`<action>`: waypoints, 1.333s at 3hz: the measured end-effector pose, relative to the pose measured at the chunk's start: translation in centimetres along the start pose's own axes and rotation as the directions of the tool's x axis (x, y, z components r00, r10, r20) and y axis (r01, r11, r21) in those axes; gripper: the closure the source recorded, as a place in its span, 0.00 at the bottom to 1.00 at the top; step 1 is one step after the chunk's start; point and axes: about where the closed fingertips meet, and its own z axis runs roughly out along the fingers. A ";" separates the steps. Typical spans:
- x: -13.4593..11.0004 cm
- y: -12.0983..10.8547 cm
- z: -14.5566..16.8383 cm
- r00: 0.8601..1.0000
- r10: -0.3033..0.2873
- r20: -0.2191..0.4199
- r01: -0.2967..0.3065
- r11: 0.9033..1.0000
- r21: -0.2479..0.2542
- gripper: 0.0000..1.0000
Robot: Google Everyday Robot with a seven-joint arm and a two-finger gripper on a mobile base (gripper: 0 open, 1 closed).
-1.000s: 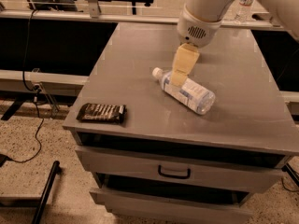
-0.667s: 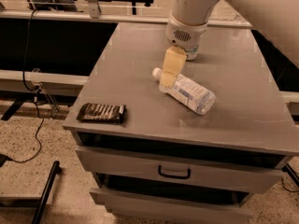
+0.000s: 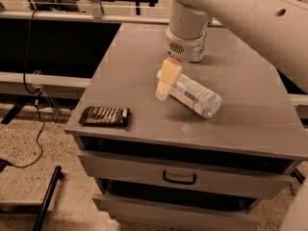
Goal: Place blue plastic bottle upright
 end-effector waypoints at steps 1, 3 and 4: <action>-0.2 -0.1 1.6 0.999 0.041 -0.010 -0.041 0.999 0.004 0.00; -0.8 -0.2 3.2 0.995 0.100 -0.028 -0.100 0.995 0.015 0.38; -1.7 0.3 2.9 0.998 0.052 -0.031 -0.052 0.999 0.004 0.62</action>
Offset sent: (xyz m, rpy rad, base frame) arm 0.0112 0.0107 -0.0319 -0.0117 0.0149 -0.1134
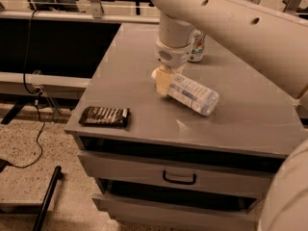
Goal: Place blue plastic bottle upright
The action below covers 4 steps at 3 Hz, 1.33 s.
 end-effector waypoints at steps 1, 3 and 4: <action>-0.9 0.6 -1.5 0.993 -0.112 0.023 0.113 0.993 -0.036 0.86; -1.0 -0.3 -7.3 0.924 -0.273 0.268 0.292 0.956 -0.035 1.00; -1.3 -0.1 -6.7 0.913 -0.284 0.291 0.310 0.950 -0.045 1.00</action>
Offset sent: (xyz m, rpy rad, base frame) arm -0.0082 -0.0009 0.0953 0.2290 -0.0864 0.4017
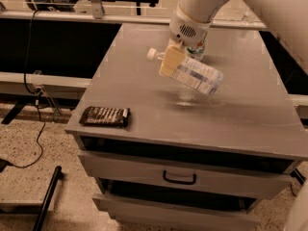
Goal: Place blue plastic bottle upright
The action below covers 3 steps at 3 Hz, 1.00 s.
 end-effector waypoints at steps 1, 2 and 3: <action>0.3 -0.5 1.4 0.985 0.021 0.171 -0.016 0.999 -0.035 1.00; 0.5 -1.5 0.8 0.916 0.036 0.399 -0.018 0.999 -0.051 1.00; 0.5 -1.1 -2.3 0.755 -0.011 0.656 0.037 0.999 -0.027 1.00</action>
Offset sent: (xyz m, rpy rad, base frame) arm -0.0068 -0.0318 0.0589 0.9889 -0.1466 0.1674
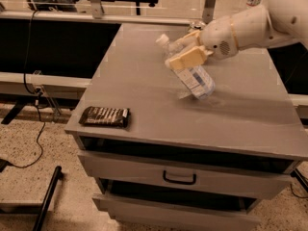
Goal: Place blue plastic bottle upright
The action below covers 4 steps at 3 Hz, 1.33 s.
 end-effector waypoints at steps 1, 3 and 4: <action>-2.6 1.2 -3.0 0.979 -0.053 0.196 0.050 0.999 0.019 1.00; -4.8 2.0 -6.0 0.918 -0.059 0.392 0.038 0.997 0.060 1.00; -5.0 2.3 -4.9 0.854 -0.009 0.520 -0.001 1.000 0.019 1.00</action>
Offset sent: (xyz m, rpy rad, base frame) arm -0.0439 -0.0470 0.0939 0.4010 -0.2173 -0.0062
